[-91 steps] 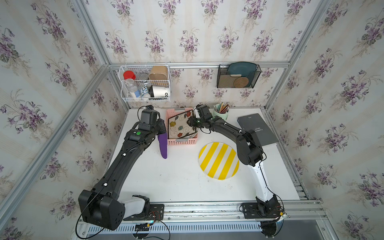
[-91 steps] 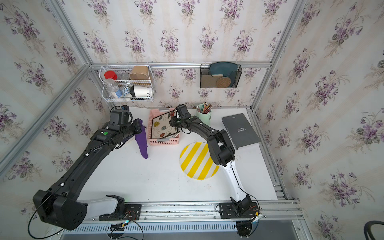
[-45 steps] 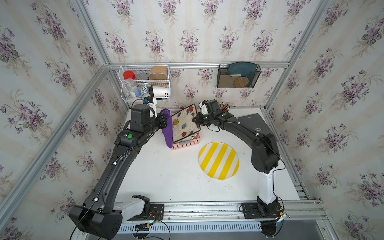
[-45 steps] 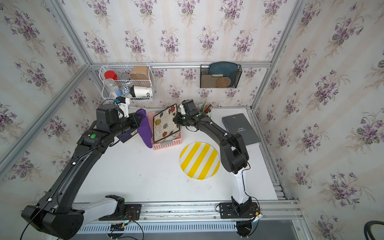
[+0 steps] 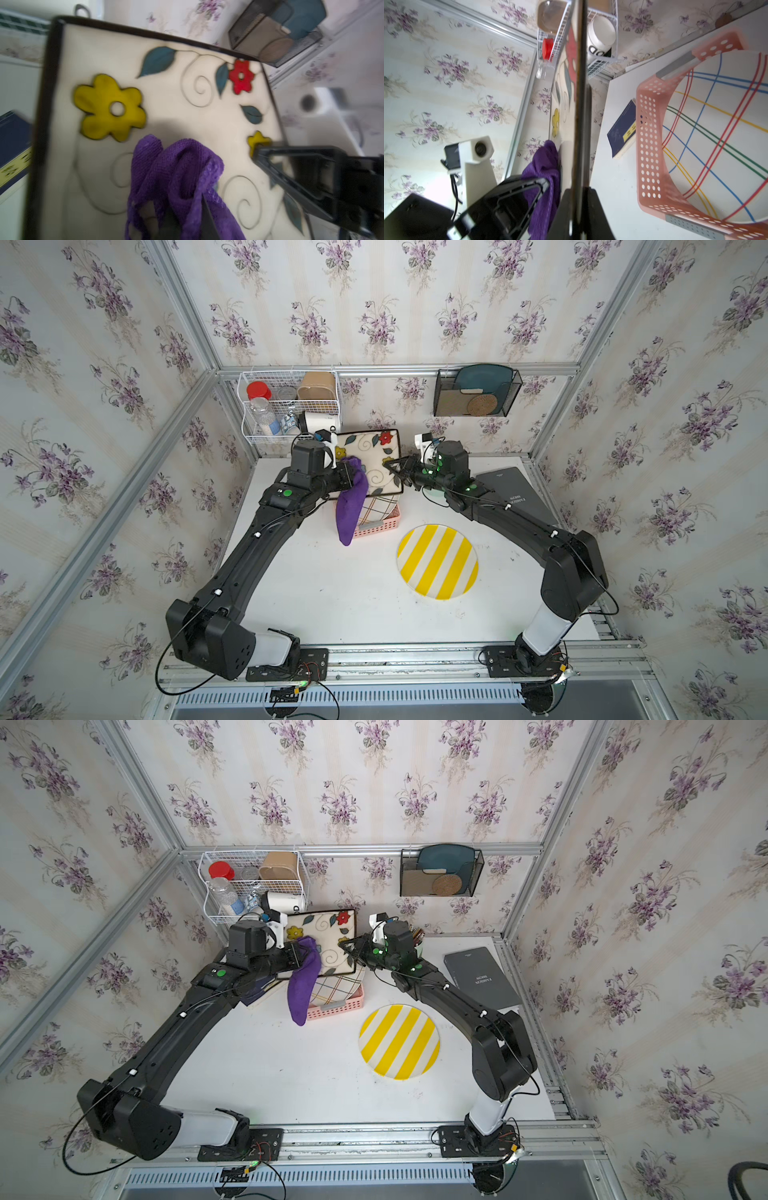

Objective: Wipe the wet plate dry
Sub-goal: Wipe the plate with towel.

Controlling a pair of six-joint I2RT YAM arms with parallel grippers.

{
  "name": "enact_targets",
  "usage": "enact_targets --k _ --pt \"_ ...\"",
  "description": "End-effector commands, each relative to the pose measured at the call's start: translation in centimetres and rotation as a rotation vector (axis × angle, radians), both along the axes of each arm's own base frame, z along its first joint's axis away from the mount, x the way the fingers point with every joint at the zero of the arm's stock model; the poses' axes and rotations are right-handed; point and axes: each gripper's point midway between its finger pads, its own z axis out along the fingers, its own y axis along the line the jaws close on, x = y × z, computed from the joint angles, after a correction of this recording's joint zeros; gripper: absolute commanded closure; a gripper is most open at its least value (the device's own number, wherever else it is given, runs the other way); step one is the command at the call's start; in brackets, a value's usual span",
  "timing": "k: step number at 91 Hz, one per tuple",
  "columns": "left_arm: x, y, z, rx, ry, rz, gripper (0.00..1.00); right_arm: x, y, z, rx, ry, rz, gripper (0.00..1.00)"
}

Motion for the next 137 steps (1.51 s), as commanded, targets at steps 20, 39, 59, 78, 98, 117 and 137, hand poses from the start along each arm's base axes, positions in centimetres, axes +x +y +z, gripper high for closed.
enact_targets --k 20,39,59,78,98,117,137 --pt "-0.2 0.6 -3.5 0.236 0.100 0.100 1.00 -0.4 -2.0 12.8 0.286 -0.275 -0.053 1.00" --pt "0.8 10.0 -4.9 0.425 0.194 0.409 1.00 -2.7 -2.1 11.9 0.258 -0.289 -0.051 1.00" --pt "0.5 -5.3 -2.7 0.032 0.139 -0.085 1.00 -2.5 -1.1 12.9 0.207 -0.328 -0.027 1.00" --pt "0.7 -7.2 -3.5 0.138 0.145 -0.080 1.00 -1.6 -3.6 14.0 0.263 -0.311 -0.090 1.00" --pt "0.6 -5.8 -3.8 0.086 0.177 -0.161 1.00 -1.0 -7.9 14.5 0.258 -0.341 -0.160 1.00" --pt "-3.1 -15.7 -0.3 -0.022 0.083 -0.497 1.00 -1.2 -6.2 15.0 0.303 -0.331 -0.115 1.00" --pt "2.9 -3.0 -3.0 0.130 0.158 -0.005 1.00 -2.2 -9.2 16.0 0.262 -0.434 -0.124 1.00"
